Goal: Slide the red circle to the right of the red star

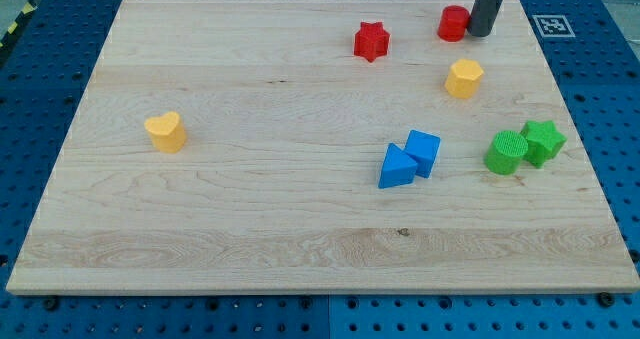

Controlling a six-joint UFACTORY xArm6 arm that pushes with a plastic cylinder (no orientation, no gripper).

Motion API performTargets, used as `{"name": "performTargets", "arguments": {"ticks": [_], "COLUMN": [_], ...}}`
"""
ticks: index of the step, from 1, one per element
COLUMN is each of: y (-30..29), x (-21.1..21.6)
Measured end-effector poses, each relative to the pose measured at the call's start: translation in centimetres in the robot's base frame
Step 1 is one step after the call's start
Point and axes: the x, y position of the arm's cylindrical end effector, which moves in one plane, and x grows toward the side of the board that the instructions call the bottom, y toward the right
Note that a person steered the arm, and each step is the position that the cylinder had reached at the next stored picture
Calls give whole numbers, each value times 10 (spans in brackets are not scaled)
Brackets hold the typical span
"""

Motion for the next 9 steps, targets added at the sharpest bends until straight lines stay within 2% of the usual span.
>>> {"name": "performTargets", "arguments": {"ticks": [1, 3, 4, 5, 8, 9], "y": [-4, -65, -64, -66, -75, -74], "x": [-11, -13, -38, -42, 13, 4]}}
